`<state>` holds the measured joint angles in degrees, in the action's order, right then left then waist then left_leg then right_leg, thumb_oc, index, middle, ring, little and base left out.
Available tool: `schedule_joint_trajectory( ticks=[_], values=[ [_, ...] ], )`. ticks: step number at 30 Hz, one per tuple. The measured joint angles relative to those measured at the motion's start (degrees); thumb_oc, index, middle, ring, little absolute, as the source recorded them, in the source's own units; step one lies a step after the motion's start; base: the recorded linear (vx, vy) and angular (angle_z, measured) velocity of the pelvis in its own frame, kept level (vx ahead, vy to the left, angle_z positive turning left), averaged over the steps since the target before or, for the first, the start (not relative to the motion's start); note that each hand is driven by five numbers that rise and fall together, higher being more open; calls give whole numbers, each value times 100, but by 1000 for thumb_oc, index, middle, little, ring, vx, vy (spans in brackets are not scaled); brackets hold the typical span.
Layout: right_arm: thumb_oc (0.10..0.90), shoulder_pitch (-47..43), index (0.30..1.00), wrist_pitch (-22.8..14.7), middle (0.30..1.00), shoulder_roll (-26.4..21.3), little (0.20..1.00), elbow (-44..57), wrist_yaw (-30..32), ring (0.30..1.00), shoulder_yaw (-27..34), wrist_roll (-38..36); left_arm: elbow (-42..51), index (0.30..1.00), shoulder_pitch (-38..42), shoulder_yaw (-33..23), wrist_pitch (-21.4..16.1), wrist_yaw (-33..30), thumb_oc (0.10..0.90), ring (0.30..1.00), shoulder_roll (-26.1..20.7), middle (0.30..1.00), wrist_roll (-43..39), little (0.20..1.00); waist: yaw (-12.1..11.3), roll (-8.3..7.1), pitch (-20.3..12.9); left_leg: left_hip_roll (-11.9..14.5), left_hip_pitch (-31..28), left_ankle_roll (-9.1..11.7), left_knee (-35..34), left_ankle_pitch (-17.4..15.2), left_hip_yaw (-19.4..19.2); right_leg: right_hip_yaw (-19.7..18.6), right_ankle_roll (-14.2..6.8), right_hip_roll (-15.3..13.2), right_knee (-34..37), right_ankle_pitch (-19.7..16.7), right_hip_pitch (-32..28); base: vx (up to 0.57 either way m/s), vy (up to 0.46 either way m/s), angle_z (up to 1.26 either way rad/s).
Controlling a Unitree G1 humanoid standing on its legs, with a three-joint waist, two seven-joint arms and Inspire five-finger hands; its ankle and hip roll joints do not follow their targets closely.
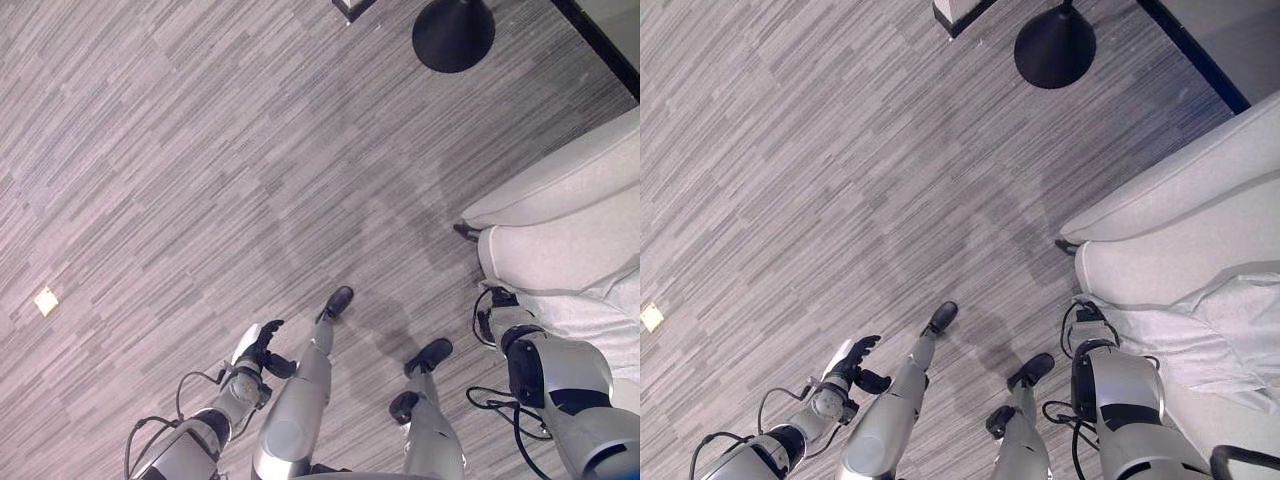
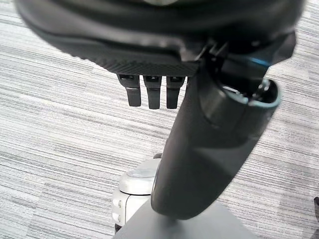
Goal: Hang the clothes on the sofa on the clothes rack.
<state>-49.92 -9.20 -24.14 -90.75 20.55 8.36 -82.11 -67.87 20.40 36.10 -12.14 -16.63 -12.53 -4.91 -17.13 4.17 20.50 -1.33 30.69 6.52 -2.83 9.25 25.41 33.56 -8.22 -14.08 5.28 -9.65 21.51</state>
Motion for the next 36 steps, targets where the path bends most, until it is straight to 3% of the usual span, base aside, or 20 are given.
schedule_joint_trajectory(
  ticks=[5, 8, 9, 11, 14, 17, 19, 20, 26, 31, 36],
  values=[
    [400, -56, 300, -245, 300, 123, 300, 441, -233, 300, -136, 0, 66, 900, 51, -22, 1, 7, 800, 900, -9, 900, -1, 900, 12, -18, 12, 2, 6, 0, -1, 0, 1, 0, 0, 1, 0, 0, 9, -12, 15, 0],
    [400, 102, 300, -398, 300, 336, 300, 832, -359, 300, -559, 116, 79, 900, 109, -109, 1, -21, 800, 900, -18, 900, -1, 900, 66, -113, 69, -2, -21, 0, 24, 0, -33, -30, 5, -2, -4, -28, 4, -41, 56, -7],
    [400, 481, 300, -513, 300, 543, 300, 1463, -427, 300, -990, 423, 35, 900, 121, -321, 0, -32, 800, 900, -22, 900, 0, 900, 186, -235, 139, 18, -124, 9, 1, -10, -110, -94, 2, -2, -2, -21, -68, 17, 2, -13],
    [400, 752, 300, -502, 300, 834, 300, 1759, -558, 300, -1191, 686, -114, 900, 177, -459, 23, -71, 800, 900, -44, 900, -9, 900, 319, -391, 195, 12, -278, 22, 17, -21, -189, -184, 6, -14, -3, -25, -196, 17, -10, -12],
    [400, 1332, 300, -523, 300, 1070, 300, 2421, -571, 300, -1348, 915, -66, 900, 172, -506, 0, -135, 800, 900, -56, 900, 2, 900, 461, -445, 191, 25, -512, 26, 1, -38, -245, -253, 6, -8, -2, -24, -400, 17, -10, -11],
    [400, 1867, 300, -526, 300, 1065, 300, 2999, -535, 300, -1656, 1642, 128, 900, 142, -510, -16, -225, 800, 900, -103, 900, 24, 900, 567, -528, 161, 44, -678, 18, 12, -48, -334, -377, 9, 16, -2, -26, -515, -10, 11, -14],
    [400, 3128, 300, -501, 300, 738, 300, 5564, -260, 300, -2097, 2798, 774, 900, -353, -595, -10, -258, 800, 900, -236, 900, 147, 900, 758, -597, 127, 31, -757, -7, 14, -32, -385, -437, -13, -16, -3, -64, -562, -16, 10, -8],
    [400, 3402, 300, -518, 300, 569, 300, 6297, -265, 300, -2174, 3230, 888, 900, -539, -667, -20, -260, 800, 900, -251, 900, 215, 900, 821, -618, 115, 20, -832, -15, 7, -26, -442, -487, -6, -36, -2, -88, -601, -14, 19, -23],
    [400, 3220, 300, -552, 300, 459, 300, 7111, 269, 300, -1459, 5107, 643, 900, -908, -777, -10, -253, 800, 900, -199, 900, 567, 900, 847, -636, -335, 5, -1081, -50, -10, -79, -563, -612, -10, -82, -1, -95, -781, 13, 30, -8],
    [400, 3313, 300, -309, 300, -101, 300, 8663, 725, 300, -1197, 6989, 904, 900, -1255, -796, -14, -208, 800, 900, -189, 900, 1110, 900, 775, -386, -606, -108, -1432, -131, -112, -96, -585, -605, -48, -213, 0, -112, -1094, 52, 50, 2],
    [400, 2911, 300, -282, 300, -322, 300, 9458, 828, 300, -1168, 8175, 1258, 900, -1548, -1020, -34, -163, 800, 900, -205, 900, 1248, 900, 762, -425, -880, -156, -1790, -198, -212, -117, -631, -635, -108, -290, 2, -62, -1383, 58, 48, -2]
  ],
)
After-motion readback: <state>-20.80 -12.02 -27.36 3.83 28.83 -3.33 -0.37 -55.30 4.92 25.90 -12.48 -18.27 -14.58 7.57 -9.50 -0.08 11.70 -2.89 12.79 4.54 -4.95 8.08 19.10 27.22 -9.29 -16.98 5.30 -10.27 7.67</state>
